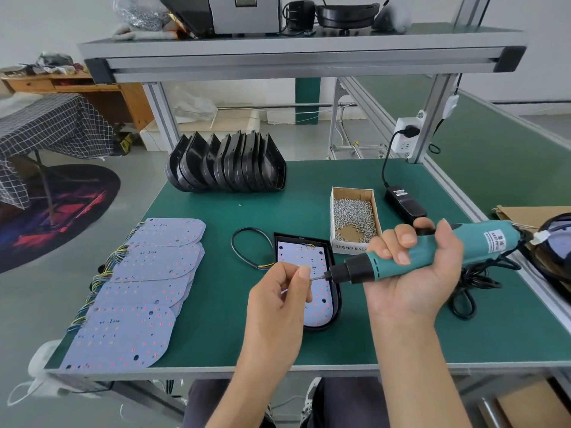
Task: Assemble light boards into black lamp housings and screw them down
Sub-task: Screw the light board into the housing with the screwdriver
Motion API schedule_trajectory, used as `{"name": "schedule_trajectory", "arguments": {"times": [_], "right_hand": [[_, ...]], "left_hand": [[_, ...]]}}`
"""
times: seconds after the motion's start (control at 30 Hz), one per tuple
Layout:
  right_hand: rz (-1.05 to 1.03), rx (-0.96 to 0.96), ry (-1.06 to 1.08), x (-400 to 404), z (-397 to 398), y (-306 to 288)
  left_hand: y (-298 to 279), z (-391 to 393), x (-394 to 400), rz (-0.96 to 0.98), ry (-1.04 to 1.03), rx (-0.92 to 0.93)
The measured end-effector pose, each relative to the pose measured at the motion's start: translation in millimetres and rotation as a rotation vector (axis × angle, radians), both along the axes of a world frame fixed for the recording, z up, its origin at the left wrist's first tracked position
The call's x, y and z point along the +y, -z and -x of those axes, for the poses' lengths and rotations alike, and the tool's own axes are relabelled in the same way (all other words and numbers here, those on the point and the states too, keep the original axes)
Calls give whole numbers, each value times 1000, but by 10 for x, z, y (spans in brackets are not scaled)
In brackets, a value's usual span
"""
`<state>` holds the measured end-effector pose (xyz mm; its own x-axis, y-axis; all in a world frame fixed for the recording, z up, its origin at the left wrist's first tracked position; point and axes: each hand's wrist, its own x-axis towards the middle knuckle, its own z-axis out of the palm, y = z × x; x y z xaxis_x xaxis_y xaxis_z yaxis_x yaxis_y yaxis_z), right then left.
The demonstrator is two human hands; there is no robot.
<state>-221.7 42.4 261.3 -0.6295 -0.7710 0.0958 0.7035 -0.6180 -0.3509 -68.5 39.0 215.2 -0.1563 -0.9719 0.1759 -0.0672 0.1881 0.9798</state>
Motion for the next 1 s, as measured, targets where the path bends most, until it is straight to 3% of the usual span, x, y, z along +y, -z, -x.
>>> {"name": "schedule_trajectory", "arguments": {"times": [0.23, 0.53, 0.8, 1.0], "right_hand": [[-4, 79, 6, -6, -25, 42], [-28, 78, -4, -124, -56, 126], [-109, 115, 72, -481, 0, 148], [-195, 181, 108, -817, -105, 203]], "left_hand": [[18, 10, 24, 135, -94, -220], [135, -20, -66, 218, -137, -293], [154, -238, -350, -91, -333, -288], [187, -100, -659, -228, -126, -646]]}}
